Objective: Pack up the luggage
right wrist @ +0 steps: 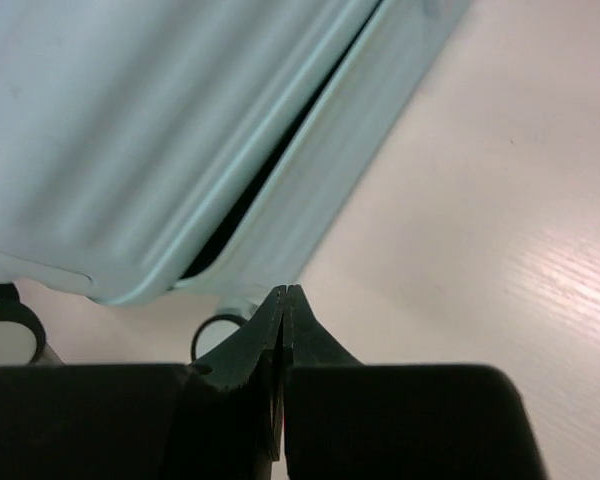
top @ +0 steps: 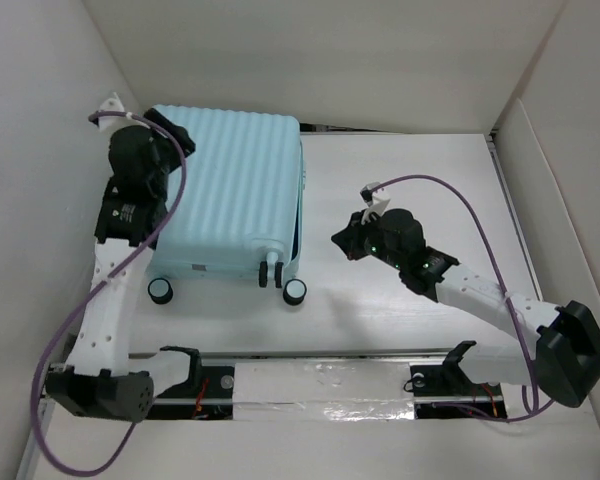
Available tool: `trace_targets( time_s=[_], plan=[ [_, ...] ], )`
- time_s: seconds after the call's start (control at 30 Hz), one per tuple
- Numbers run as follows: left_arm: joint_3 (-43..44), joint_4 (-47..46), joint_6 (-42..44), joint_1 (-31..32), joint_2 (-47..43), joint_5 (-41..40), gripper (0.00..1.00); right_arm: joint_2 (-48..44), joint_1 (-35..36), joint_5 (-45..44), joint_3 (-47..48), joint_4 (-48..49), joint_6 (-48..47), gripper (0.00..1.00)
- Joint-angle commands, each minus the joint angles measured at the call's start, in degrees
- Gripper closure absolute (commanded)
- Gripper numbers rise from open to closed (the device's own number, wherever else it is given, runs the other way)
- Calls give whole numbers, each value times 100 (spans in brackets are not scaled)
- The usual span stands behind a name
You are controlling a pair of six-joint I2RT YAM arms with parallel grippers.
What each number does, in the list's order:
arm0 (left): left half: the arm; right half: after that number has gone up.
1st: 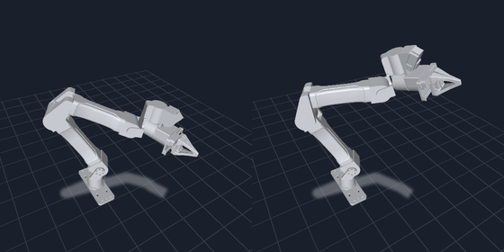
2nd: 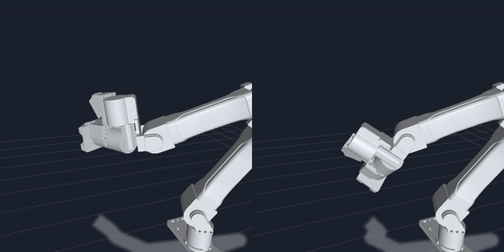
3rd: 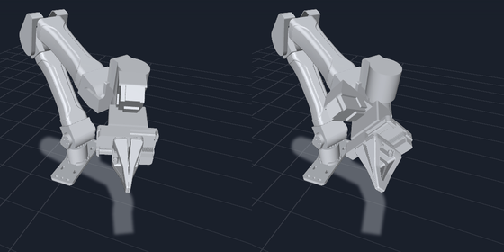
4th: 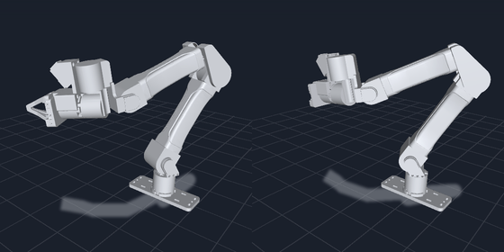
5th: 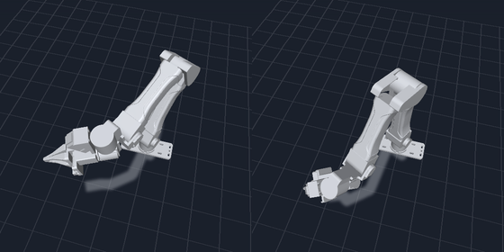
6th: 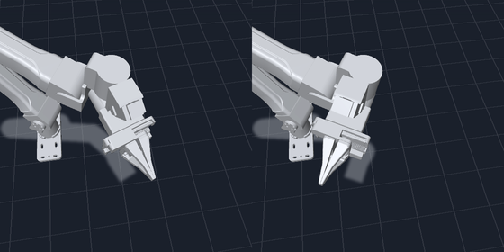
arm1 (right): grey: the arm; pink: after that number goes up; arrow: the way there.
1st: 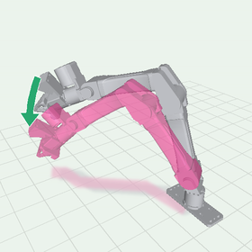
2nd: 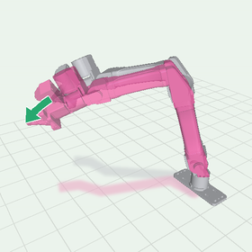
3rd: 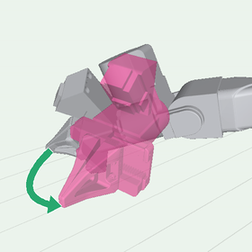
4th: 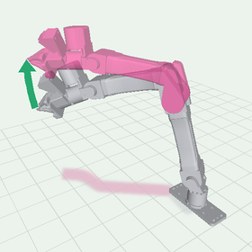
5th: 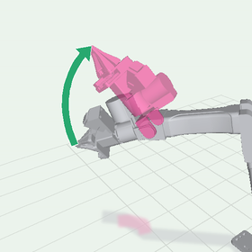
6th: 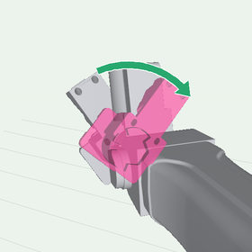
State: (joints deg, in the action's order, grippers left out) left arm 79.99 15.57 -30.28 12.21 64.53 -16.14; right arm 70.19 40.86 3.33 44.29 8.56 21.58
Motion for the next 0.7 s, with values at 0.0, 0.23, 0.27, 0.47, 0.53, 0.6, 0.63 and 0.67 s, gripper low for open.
trace_targets(
  time_s=[0.0,0.23,0.27,0.47,0.53,0.6,0.63,0.67],
  plan=[
    [289,104,5,-1313,269,1525,47,-356,-52,45,-210,32,-102,100],
    [825,543,408,-2864,1297,1133,45,-568,-289,237,-316,85,-286,100],
    [904,622,461,-2934,1568,939,45,-551,-289,403,-316,93,-330,100],
    [1510,1070,918,-3198,2754,559,44,-472,-289,519,-439,217,-383,100],
    [1826,1420,945,-3330,3116,769,43,-454,-289,545,-457,234,-374,100],
    [1880,1466,972,-3409,3477,954,43,-445,-237,546,-474,252,-357,100],
    [1854,1475,954,-3557,3557,1112,44,-445,-237,546,-466,260,-348,100],
    [1819,1449,937,-3611,3662,1209,43,-436,-237,493,-431,278,-330,100]
  ],
)
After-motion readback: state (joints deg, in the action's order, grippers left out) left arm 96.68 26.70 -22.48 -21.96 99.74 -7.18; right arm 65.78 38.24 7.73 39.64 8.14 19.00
